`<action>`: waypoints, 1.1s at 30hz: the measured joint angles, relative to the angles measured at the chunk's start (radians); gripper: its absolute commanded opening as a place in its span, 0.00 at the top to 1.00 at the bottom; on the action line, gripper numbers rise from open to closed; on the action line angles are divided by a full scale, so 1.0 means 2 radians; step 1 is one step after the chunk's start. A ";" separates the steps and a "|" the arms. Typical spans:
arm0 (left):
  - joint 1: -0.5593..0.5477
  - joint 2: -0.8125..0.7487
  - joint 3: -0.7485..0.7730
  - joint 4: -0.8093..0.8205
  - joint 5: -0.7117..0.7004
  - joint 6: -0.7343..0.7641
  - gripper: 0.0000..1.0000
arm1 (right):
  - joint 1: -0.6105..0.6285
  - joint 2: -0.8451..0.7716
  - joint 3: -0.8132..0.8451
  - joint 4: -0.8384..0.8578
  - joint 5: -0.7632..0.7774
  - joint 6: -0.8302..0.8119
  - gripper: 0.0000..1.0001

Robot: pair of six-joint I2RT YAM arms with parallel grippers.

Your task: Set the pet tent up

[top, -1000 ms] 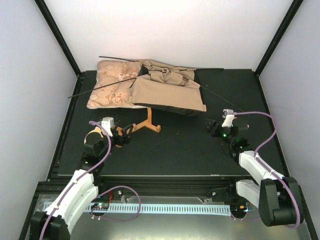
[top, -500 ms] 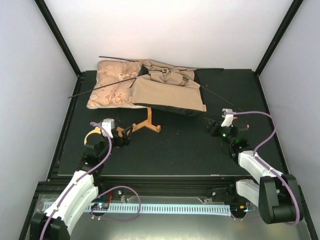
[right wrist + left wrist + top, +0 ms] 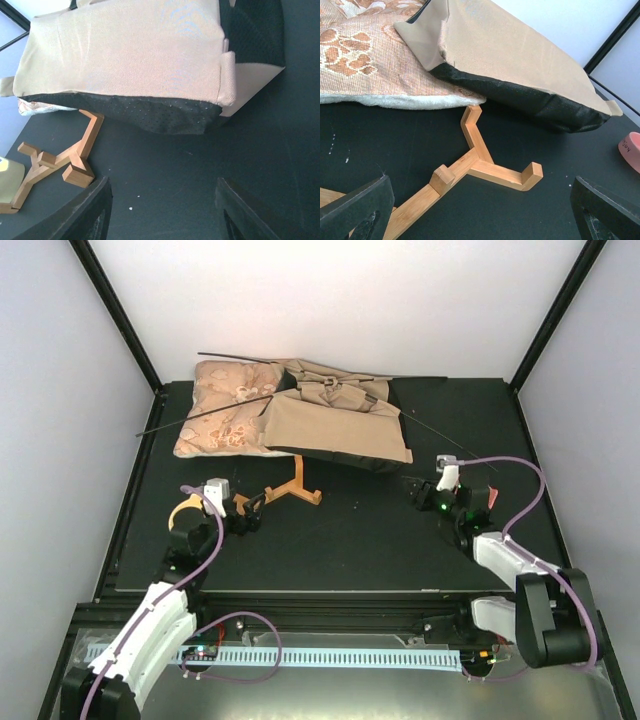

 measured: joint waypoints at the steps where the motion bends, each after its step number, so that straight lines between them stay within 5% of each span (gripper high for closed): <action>1: 0.000 0.002 0.000 0.001 0.000 0.000 0.01 | 0.002 0.004 0.002 0.000 -0.001 -0.001 0.43; 17: -0.001 0.007 0.000 0.002 0.005 0.000 0.01 | 0.031 0.089 0.058 -0.012 -0.001 -0.013 0.64; 30: -0.003 0.007 0.000 0.003 0.005 0.000 0.01 | 0.031 0.119 0.120 -0.042 0.013 -0.013 0.64; 33: -0.003 -0.005 -0.002 0.003 0.005 0.000 0.01 | 0.032 0.125 0.133 -0.060 0.030 -0.012 0.49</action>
